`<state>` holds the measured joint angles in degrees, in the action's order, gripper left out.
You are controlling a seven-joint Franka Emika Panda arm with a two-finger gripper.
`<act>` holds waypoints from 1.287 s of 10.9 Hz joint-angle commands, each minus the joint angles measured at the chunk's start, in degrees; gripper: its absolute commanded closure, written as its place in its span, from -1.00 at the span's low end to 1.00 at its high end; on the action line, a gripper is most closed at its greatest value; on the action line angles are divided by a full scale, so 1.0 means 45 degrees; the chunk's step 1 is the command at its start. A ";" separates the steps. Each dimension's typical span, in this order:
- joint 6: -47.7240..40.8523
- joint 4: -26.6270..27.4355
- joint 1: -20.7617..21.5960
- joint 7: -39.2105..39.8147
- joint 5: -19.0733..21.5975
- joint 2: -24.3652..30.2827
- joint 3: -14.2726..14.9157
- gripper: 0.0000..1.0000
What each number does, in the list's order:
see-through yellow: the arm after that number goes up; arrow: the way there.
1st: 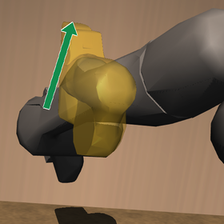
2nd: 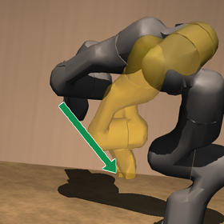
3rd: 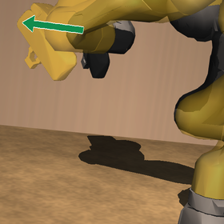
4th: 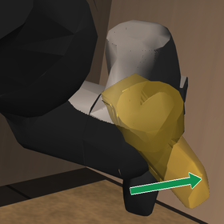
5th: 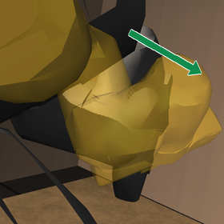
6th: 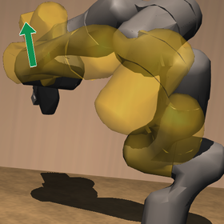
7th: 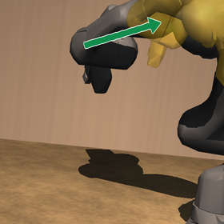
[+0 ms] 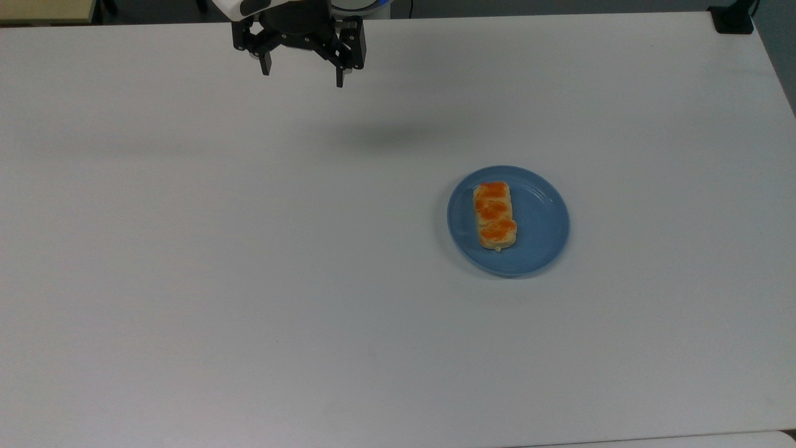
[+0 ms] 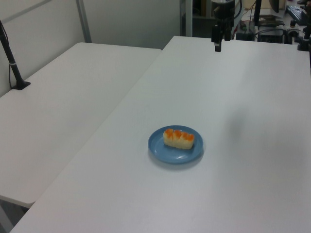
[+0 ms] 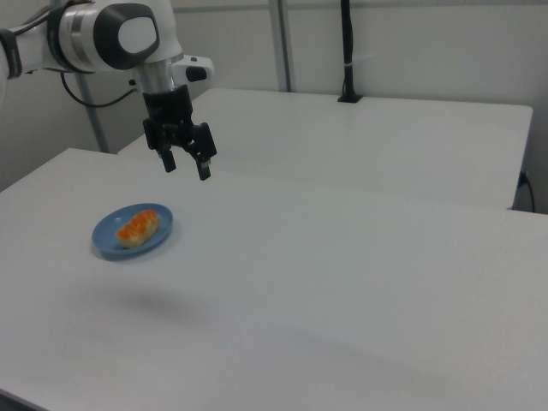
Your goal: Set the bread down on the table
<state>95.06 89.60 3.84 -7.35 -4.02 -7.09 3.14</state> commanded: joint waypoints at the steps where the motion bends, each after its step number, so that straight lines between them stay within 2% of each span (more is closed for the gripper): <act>1: 0.0375 0.0284 0.0142 0.0264 0.0033 -0.0004 0.0005 -1.00; 8: 0.0652 0.0304 0.0201 0.0207 0.0092 -0.0123 -0.0014 -1.00; 11: 0.0943 -0.0086 0.1933 -0.0259 0.0617 -0.1097 0.0336 -1.00; 13: 0.2713 -0.0106 0.3300 -0.2573 0.0737 -0.2110 0.0591 -1.00; 14: 0.3418 -0.0107 0.3790 -0.3127 0.0698 -0.2657 0.0591 -1.00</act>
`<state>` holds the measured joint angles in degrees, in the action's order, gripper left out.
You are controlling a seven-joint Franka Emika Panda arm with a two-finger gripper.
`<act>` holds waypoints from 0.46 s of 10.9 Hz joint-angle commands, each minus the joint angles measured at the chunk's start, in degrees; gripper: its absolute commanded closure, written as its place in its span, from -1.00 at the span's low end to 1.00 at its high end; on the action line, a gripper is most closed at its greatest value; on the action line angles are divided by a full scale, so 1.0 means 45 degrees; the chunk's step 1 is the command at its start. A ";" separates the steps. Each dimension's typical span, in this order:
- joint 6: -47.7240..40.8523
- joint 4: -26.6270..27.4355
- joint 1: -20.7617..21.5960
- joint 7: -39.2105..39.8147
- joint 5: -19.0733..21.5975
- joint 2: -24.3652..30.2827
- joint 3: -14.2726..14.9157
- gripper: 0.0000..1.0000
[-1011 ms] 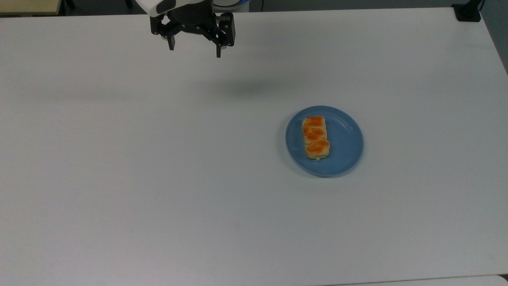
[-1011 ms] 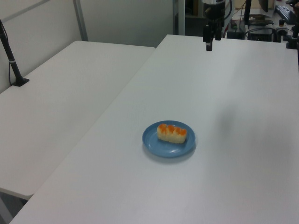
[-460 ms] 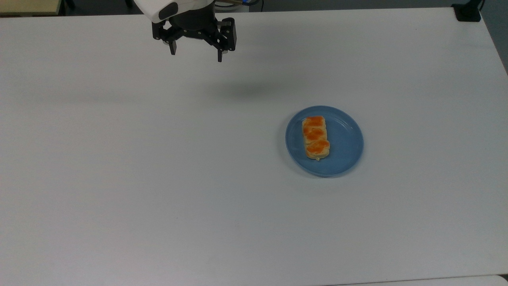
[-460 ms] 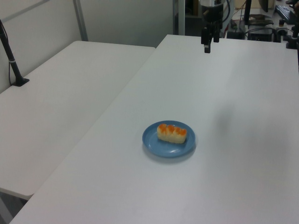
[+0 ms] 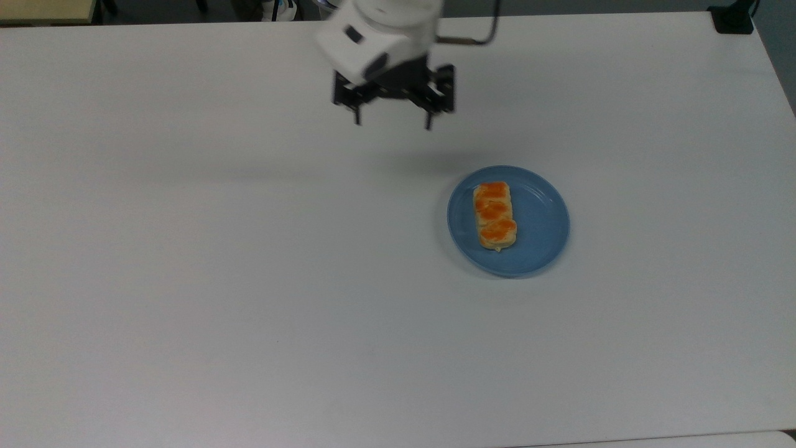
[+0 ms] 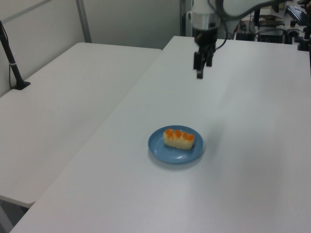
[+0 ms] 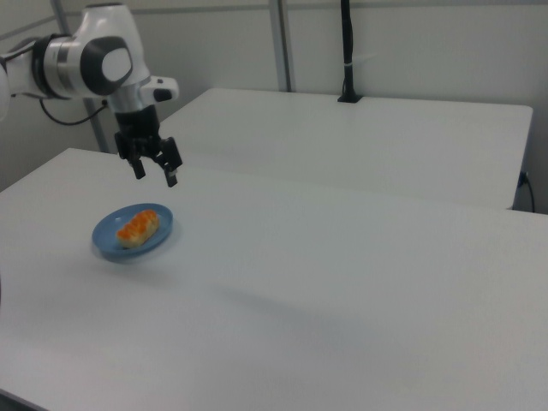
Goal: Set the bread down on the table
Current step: 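Move the gripper over the blue plate and lower onto the bread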
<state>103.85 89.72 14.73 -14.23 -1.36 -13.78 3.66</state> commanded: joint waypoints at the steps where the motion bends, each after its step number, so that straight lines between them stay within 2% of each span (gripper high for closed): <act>1: 0.1936 -0.0152 0.1762 -0.1720 0.0107 -0.1737 0.0476 -1.00; 3: 0.2621 -0.0308 0.2155 -0.1741 0.0107 -0.2792 0.0476 -1.00; 5: 0.3828 -0.0328 0.2584 -0.2576 -0.0029 -0.3516 0.0476 -1.00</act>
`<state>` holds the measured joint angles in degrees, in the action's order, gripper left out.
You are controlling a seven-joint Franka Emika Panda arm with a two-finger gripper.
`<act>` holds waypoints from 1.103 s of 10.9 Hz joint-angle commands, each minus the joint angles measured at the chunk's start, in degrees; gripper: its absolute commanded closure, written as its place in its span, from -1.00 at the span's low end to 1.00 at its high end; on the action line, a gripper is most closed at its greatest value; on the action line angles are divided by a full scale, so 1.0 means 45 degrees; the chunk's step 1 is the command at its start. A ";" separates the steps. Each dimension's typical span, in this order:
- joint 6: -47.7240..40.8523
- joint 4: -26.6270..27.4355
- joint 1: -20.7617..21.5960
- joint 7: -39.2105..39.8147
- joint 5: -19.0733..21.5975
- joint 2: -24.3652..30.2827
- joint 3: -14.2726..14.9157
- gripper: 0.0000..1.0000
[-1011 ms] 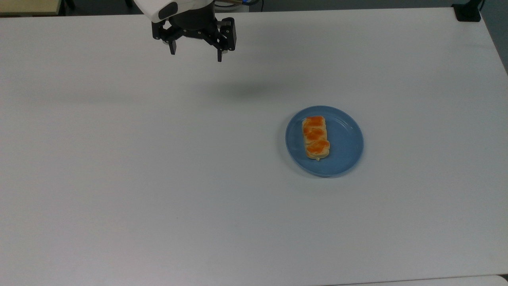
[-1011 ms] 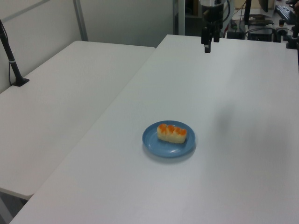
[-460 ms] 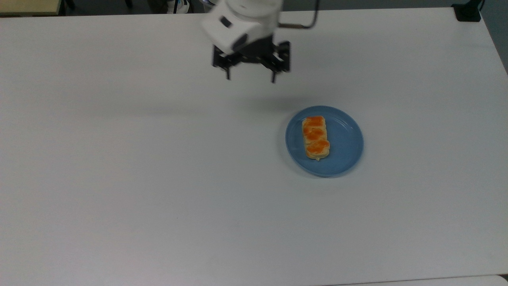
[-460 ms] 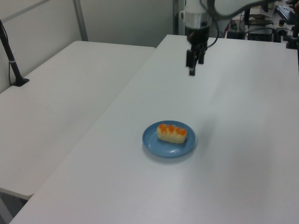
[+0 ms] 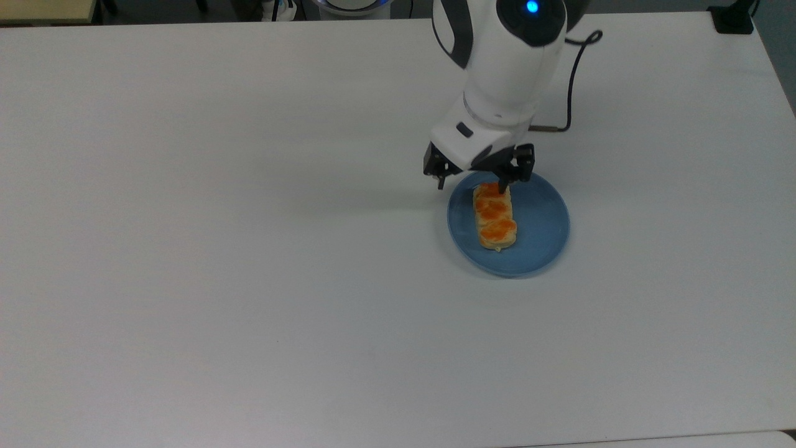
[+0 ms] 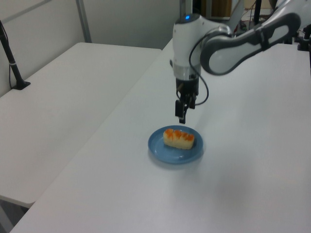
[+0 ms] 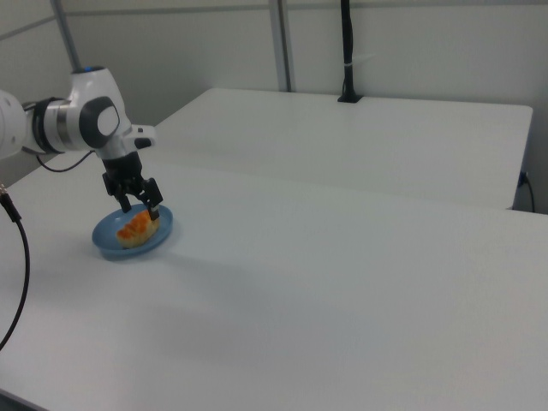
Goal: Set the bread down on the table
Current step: 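Move the gripper over the blue plate and lower onto the bread, then close the gripper on the bread and lift it off the plate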
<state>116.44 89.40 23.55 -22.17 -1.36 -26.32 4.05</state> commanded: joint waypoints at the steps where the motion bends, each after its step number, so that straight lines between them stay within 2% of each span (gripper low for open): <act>1: 0.1426 -0.0239 0.0704 -0.1086 -0.0107 -0.1003 0.0370 -1.00; 2: 0.1488 -0.0239 0.0724 -0.1301 -0.0340 -0.1161 0.0312 -1.00; 3: 0.1508 -0.0219 0.0743 -0.1439 -0.0555 -0.1220 0.0253 -0.78; 5: 0.1528 -0.0200 0.0860 -0.1421 -0.0674 -0.1280 0.0233 0.06; 7: 0.1625 -0.0200 0.0822 -0.1285 -0.0654 -0.1125 0.0233 0.63; 8: 0.1606 -0.0103 0.0764 -0.0975 -0.0596 -0.0621 0.0233 0.79; 10: 0.1334 0.0441 0.0743 -0.0484 -0.0440 0.0705 0.0233 0.83; 12: 0.0032 0.1143 0.0821 -0.0096 -0.0440 0.1917 0.0214 0.83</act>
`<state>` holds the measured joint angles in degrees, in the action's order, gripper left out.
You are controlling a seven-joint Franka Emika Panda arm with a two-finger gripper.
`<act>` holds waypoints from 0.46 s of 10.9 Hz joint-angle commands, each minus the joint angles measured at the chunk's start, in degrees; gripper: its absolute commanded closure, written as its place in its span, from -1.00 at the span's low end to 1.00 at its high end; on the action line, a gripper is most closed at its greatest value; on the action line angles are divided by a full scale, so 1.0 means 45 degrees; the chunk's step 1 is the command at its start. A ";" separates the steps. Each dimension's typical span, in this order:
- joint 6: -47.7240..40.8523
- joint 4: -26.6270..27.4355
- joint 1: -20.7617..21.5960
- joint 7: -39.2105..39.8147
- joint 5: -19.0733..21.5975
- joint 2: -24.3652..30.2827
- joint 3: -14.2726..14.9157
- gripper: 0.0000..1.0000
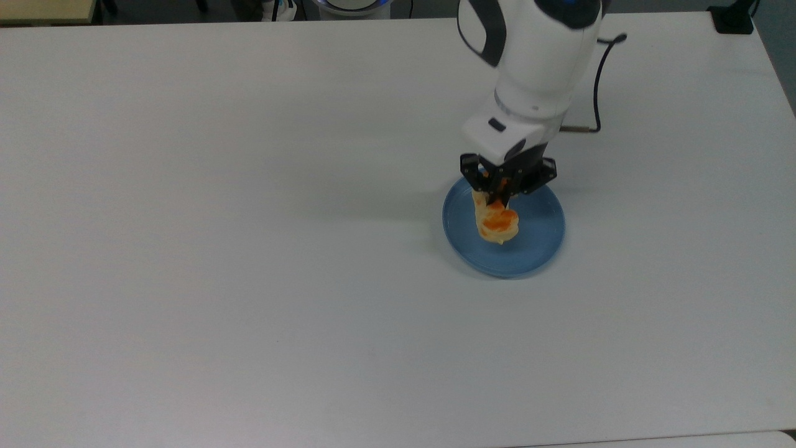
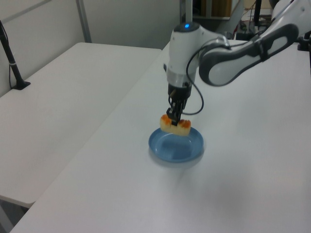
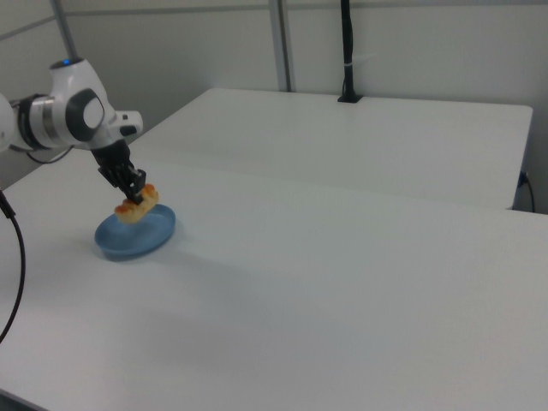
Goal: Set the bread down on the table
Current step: 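Close the gripper on the bread and lift it off the plate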
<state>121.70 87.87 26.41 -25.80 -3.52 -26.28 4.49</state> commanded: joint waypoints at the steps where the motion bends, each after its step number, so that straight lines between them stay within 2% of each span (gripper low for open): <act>1: -0.1706 0.2437 0.0225 0.1506 0.0272 0.2725 -0.0039 0.83; 3: -0.2276 0.4798 0.0109 0.2643 0.0781 0.4638 -0.0546 0.83; 4: -0.2278 0.5660 0.0031 0.2647 0.0860 0.5189 -0.0877 0.83; 5: -0.2201 0.6191 -0.0124 0.2473 0.0996 0.5252 -0.1228 0.80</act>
<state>110.66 104.70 26.58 -15.92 -0.73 -9.35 1.63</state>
